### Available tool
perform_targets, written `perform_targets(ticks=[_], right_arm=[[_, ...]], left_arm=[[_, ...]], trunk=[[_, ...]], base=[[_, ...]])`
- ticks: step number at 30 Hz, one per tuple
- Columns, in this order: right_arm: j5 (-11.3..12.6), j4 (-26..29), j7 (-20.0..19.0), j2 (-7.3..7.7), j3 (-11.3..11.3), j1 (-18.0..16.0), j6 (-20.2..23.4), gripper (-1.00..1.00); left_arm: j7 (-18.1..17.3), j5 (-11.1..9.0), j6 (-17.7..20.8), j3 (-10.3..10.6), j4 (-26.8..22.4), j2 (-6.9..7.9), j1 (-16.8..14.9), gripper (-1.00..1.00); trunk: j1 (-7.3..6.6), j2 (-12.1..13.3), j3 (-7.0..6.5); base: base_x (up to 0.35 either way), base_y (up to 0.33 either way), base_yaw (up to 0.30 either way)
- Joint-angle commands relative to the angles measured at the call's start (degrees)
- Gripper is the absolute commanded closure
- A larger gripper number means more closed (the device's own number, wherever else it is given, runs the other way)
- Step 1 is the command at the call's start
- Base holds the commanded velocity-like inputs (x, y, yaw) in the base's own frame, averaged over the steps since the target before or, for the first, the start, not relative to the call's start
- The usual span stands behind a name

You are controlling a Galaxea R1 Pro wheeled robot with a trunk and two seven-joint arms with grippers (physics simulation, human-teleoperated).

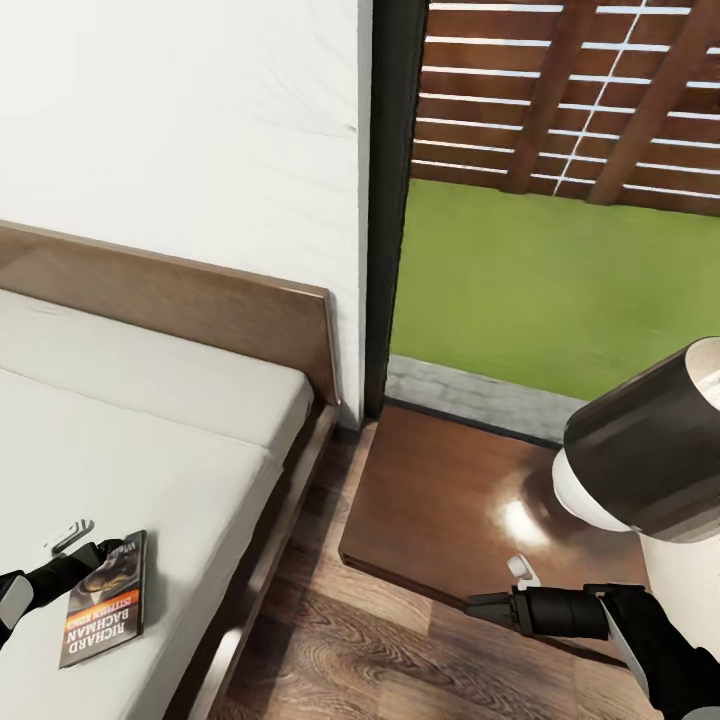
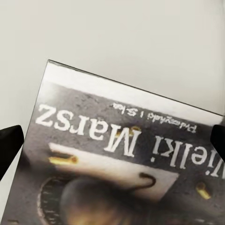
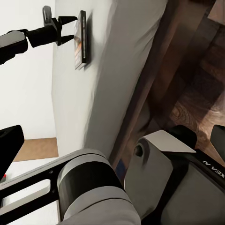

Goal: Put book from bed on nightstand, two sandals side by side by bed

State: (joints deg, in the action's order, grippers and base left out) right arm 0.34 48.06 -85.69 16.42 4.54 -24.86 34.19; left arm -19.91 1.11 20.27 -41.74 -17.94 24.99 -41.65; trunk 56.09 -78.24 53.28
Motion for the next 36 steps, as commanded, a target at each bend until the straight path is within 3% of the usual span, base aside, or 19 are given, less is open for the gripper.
perform_targets(ticks=[1,36], right_arm=[[0.0,0.0,-0.2,0.01,0.0,0.0,0.6,-1.0],[0.0,0.0,-0.2,0.01,0.0,0.0,0.6,-1.0]], left_arm=[[-0.3,0.1,0.5,-0.5,-0.1,-0.03,0.0,-1.0],[-0.4,0.1,0.5,-0.5,0.0,-0.03,0.0,-1.0]], trunk=[[0.0,0.0,0.03],[0.0,0.0,0.03]], base=[[0.0,0.0,-0.015],[-0.038,0.0,-0.01]])
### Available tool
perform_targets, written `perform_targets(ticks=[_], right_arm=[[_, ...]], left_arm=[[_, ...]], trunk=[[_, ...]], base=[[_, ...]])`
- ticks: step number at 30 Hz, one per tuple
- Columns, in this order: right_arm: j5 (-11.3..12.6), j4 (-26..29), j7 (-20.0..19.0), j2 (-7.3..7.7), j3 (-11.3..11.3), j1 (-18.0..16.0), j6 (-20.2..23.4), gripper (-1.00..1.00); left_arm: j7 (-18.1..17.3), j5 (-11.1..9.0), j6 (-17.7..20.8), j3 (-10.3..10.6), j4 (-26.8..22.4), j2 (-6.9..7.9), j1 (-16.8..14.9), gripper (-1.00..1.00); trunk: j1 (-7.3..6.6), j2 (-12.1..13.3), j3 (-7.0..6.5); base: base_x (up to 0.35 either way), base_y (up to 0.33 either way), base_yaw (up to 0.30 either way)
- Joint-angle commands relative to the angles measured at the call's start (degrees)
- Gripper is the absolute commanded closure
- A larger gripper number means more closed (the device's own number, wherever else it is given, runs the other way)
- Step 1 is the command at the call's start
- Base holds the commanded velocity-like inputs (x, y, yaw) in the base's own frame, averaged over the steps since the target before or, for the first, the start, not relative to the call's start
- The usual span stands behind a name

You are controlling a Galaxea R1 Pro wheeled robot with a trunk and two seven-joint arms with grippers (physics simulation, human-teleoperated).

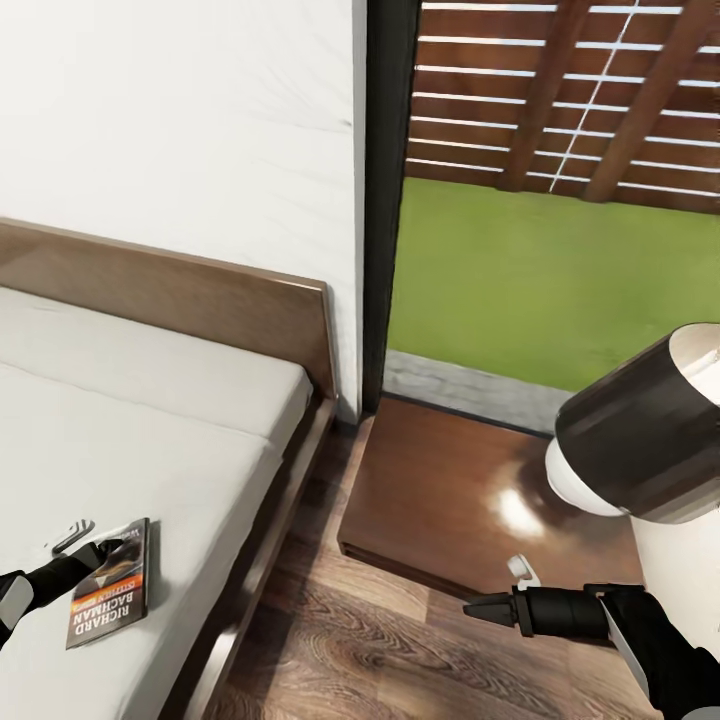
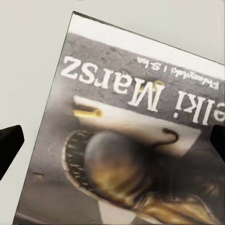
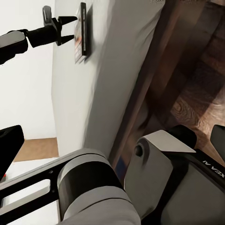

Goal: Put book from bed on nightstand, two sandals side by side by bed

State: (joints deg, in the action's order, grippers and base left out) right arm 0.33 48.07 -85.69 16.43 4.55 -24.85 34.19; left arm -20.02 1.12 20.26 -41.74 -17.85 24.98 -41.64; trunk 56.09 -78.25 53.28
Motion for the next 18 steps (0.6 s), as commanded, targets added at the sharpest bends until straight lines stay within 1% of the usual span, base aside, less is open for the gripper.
perform_targets(ticks=[1,4,6,18], right_arm=[[0.0,0.0,-0.2,0.0,0.0,0.0,0.6,-1.0],[0.0,0.0,-0.2,0.0,0.0,0.0,0.6,-1.0],[0.0,0.0,-0.2,-0.03,0.0,0.0,0.6,-1.0],[0.0,0.0,-0.2,0.0,0.0,0.0,0.6,-1.0]], left_arm=[[-0.3,0.1,0.5,-0.5,-0.1,-0.02,0.0,-1.0],[-0.3,0.1,0.5,-0.5,-0.1,-0.02,0.0,-1.0],[-0.3,0.1,0.5,-0.5,-0.1,-0.02,0.0,-1.0],[-0.3,0.1,0.5,-0.5,-0.1,-0.02,0.0,-1.0]], trunk=[[0.0,0.0,0.03],[0.0,0.0,0.03],[0.0,0.0,0.03],[0.0,0.0,0.03]], base=[[0.0,0.0,-0.171],[0.0,0.0,-0.185],[0.0,0.0,-0.084],[0.0,0.0,-0.01]])
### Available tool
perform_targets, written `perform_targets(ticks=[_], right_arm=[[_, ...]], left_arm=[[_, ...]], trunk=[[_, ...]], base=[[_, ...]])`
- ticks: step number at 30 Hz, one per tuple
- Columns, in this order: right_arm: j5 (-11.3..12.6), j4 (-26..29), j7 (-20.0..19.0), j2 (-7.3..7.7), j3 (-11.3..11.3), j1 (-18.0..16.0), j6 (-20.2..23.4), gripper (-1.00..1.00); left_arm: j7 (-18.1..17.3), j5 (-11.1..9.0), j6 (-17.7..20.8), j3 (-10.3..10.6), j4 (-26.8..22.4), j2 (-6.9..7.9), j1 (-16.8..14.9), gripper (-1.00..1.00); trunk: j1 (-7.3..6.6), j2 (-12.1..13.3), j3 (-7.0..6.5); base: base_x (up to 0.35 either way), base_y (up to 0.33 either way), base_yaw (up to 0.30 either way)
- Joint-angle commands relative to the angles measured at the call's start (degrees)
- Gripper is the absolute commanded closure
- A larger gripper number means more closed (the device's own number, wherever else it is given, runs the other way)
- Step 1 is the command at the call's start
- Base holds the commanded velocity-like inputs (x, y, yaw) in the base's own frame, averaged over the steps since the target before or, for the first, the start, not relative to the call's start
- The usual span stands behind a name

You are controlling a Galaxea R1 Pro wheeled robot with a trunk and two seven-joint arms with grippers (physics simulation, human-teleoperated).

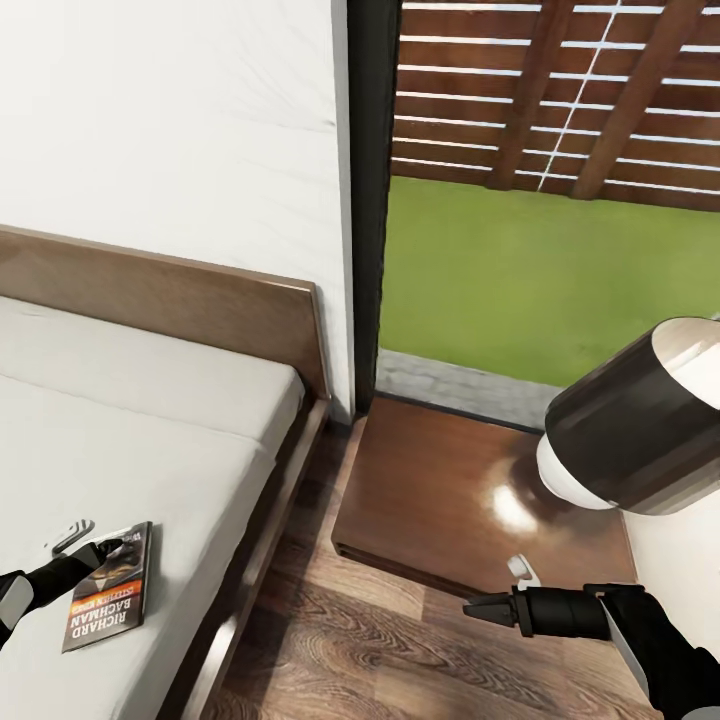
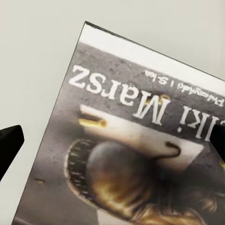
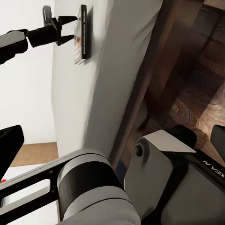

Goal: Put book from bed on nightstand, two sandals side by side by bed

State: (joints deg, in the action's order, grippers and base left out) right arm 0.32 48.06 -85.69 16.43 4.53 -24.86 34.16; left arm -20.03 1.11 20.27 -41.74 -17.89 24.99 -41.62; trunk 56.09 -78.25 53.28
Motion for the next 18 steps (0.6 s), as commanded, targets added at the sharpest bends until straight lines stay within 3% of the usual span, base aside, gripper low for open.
perform_targets(ticks=[1,18], right_arm=[[0.0,0.0,-0.2,0.0,0.0,0.0,0.6,-1.0],[0.0,0.0,-0.2,0.0,0.0,0.0,0.6,-1.0]], left_arm=[[-0.3,0.1,0.5,-0.5,-0.1,-0.03,0.0,-1.0],[-0.3,0.1,0.5,-0.5,0.0,-0.03,0.0,-1.0]], trunk=[[0.0,0.0,0.03],[0.0,0.0,0.03]], base=[[0.0,0.0,0.0],[-0.018,-0.009,0.0]])
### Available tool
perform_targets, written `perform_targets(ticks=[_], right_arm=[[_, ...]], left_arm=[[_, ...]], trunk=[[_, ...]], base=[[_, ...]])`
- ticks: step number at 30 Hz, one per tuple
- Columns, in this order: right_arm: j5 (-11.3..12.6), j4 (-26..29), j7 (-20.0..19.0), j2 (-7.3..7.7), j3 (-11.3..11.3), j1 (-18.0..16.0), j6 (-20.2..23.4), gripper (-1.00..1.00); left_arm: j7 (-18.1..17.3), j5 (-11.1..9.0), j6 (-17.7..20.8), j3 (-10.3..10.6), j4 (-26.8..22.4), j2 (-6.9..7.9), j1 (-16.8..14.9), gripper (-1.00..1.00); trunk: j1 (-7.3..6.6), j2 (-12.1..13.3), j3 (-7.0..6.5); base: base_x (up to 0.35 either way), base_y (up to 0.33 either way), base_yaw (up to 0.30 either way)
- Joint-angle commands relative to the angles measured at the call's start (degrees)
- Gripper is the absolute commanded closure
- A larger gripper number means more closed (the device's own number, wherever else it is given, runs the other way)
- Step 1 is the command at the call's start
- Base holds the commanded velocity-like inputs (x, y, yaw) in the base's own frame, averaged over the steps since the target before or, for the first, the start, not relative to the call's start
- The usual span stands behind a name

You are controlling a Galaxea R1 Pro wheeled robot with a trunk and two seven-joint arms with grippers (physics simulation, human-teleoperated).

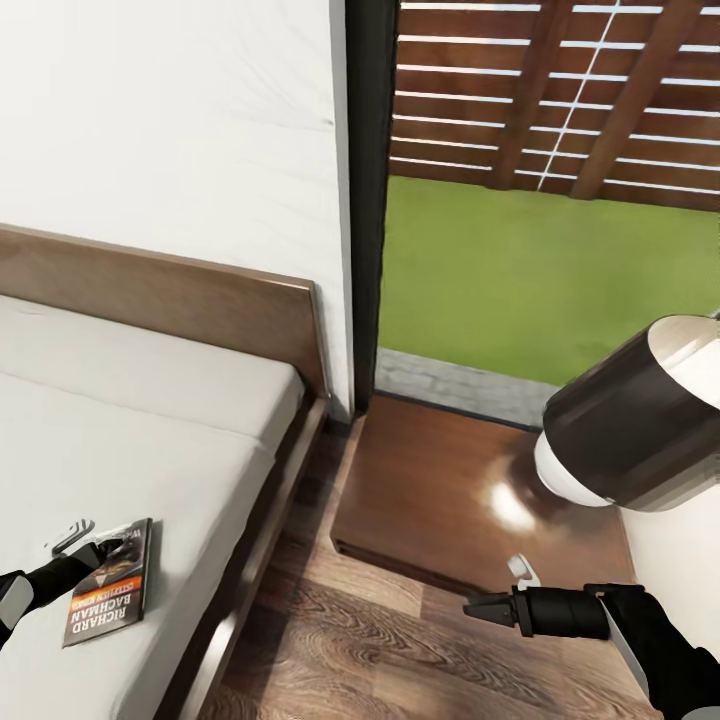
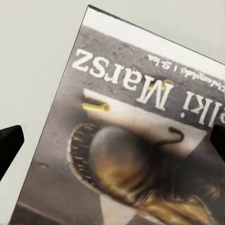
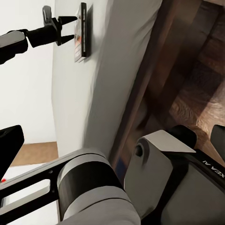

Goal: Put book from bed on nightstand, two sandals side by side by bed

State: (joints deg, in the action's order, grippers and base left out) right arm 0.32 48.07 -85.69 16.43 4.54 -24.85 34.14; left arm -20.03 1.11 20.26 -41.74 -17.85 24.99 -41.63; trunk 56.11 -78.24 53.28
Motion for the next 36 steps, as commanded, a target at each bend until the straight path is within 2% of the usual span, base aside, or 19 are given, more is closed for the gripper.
perform_targets(ticks=[1,36], right_arm=[[0.0,0.0,-0.2,0.0,0.0,0.0,0.6,-1.0],[0.0,0.0,-0.2,0.0,0.0,0.0,0.6,-1.0]], left_arm=[[-0.3,0.1,0.5,-0.4,-0.1,-0.03,0.0,-1.0],[-0.3,0.1,0.4,-0.4,-0.1,-0.03,0.0,-1.0]], trunk=[[-0.02,0.0,0.03],[-0.02,0.0,0.03]], base=[[-0.192,-0.12,0.0],[-0.017,-0.019,0.0]])
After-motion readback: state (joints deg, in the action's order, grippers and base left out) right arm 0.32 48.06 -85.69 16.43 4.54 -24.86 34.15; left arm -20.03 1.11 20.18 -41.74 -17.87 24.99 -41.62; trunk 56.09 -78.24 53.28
